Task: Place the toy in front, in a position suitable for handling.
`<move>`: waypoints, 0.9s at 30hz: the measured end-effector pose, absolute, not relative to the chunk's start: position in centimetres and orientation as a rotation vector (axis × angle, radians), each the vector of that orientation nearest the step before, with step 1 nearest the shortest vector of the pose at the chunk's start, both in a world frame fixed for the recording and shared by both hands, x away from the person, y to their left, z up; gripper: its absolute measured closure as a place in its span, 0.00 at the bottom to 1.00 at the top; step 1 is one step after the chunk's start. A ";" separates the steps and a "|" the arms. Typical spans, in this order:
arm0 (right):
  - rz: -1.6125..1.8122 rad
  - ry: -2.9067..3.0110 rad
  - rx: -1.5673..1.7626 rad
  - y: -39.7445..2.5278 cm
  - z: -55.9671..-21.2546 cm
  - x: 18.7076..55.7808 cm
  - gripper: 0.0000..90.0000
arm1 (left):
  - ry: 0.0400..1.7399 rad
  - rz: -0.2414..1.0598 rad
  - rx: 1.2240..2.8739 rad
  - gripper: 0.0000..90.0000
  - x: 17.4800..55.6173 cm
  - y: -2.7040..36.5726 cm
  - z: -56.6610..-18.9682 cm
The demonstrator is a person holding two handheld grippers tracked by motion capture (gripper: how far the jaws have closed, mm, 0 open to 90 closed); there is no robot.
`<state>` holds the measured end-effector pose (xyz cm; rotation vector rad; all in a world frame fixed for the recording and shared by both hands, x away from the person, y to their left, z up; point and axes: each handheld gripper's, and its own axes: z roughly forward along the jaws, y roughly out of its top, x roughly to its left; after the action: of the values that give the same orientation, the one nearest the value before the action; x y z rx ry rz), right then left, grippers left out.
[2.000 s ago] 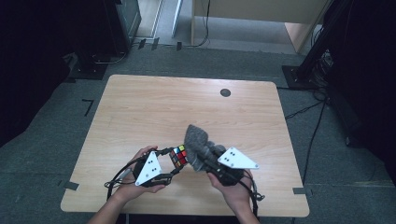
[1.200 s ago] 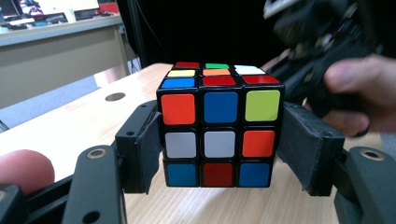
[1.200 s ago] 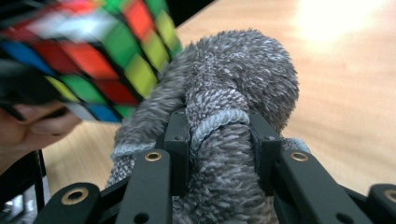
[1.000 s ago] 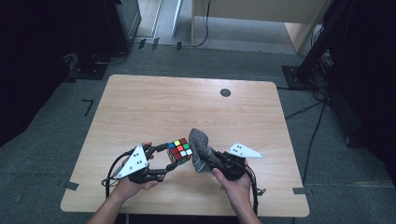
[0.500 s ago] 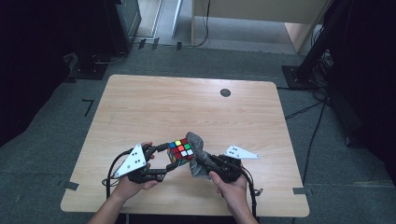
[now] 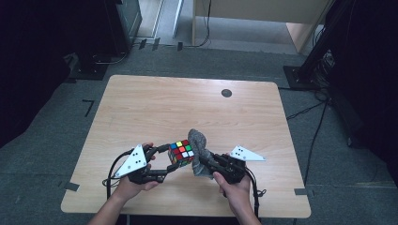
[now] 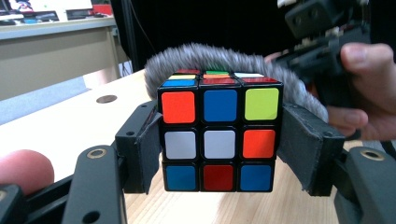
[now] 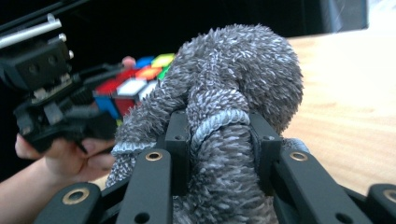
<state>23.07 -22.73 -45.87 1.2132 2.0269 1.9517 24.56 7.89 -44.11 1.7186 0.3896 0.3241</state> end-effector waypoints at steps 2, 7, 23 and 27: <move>1.909 2.091 1.210 -22.3 -46.3 23.2 0.75 | 0.401 0.319 1.701 0.39 24.7 8.2 -44.0; 1.874 2.025 1.161 -22.4 -45.6 22.8 0.75 | 0.418 0.319 1.696 0.39 25.0 8.5 -44.1; 1.760 2.069 1.129 -18.6 -47.1 21.3 0.75 | 0.543 0.277 1.568 0.39 25.8 9.4 -44.2; 1.775 2.096 1.075 -17.5 -47.1 20.9 0.75 | 0.560 0.258 1.555 0.39 25.9 9.3 -44.4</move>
<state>20.88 -17.45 -47.08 1.0749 2.0961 1.7751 25.86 9.27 -44.37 1.5555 0.5595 0.2583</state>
